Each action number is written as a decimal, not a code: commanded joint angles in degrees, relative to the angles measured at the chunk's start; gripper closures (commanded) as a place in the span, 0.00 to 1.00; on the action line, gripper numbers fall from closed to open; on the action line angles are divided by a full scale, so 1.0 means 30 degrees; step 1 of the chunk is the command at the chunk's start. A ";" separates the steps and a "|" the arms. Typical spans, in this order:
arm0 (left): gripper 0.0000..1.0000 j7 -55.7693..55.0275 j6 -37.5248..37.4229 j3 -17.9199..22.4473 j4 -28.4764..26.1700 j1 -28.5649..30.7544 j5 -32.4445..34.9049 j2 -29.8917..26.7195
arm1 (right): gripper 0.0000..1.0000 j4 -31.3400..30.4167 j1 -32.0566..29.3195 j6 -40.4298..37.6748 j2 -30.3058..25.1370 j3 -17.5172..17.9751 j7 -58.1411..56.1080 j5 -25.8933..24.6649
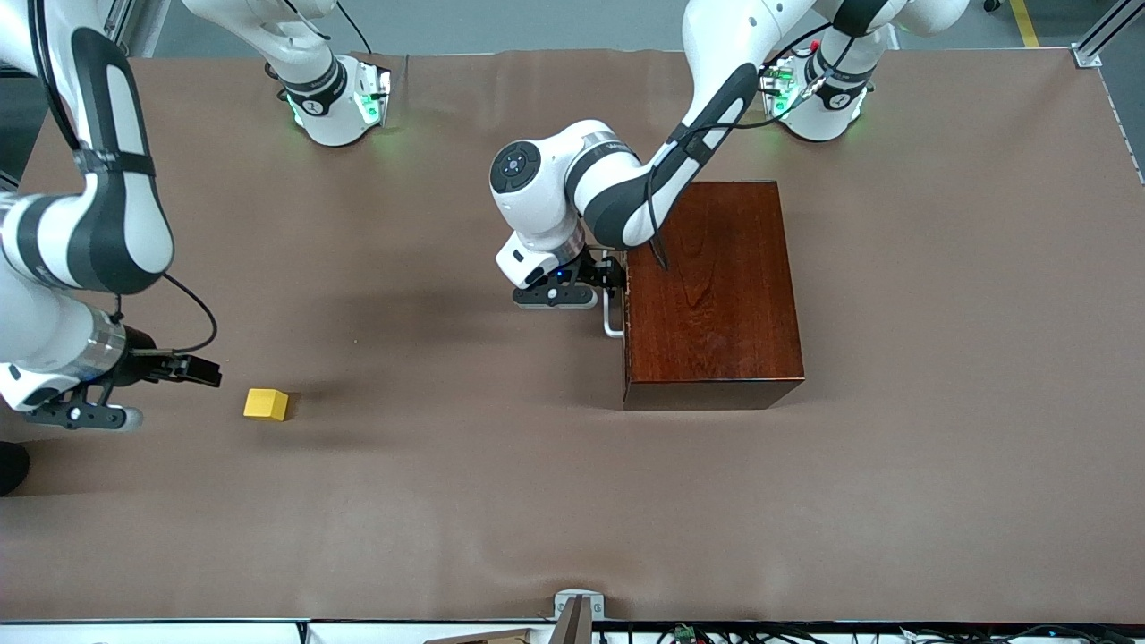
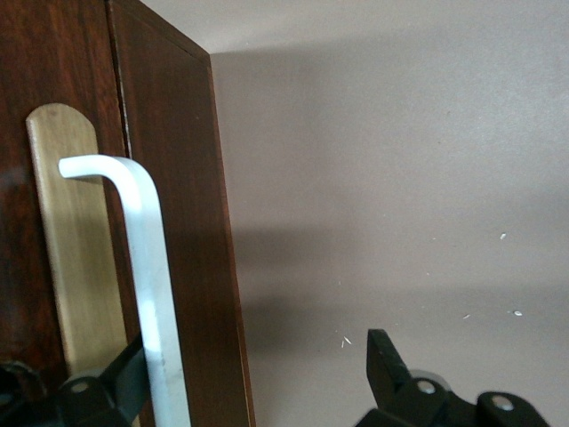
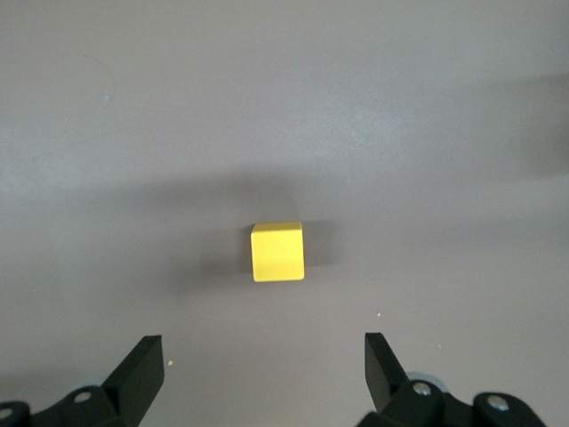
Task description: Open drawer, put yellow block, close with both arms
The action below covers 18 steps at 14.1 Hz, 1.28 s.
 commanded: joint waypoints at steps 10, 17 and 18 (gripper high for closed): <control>0.00 -0.1837 0.2142 -0.0181 0.0228 -0.0579 0.0074 0.0532 | 0.00 -0.0434 -0.0345 0.3481 0.2462 0.0064 0.0212 0.1361; 0.00 -0.2278 0.2378 -0.0328 0.0461 -0.0843 -0.0395 0.0444 | 0.00 0.0064 -0.0198 0.4775 0.4368 0.0035 -0.0050 0.2363; 0.00 -0.2249 0.2378 -0.0328 0.0491 -0.0843 -0.0395 0.0415 | 0.00 0.0064 -0.0257 0.4775 0.4573 0.0035 -0.0457 0.2072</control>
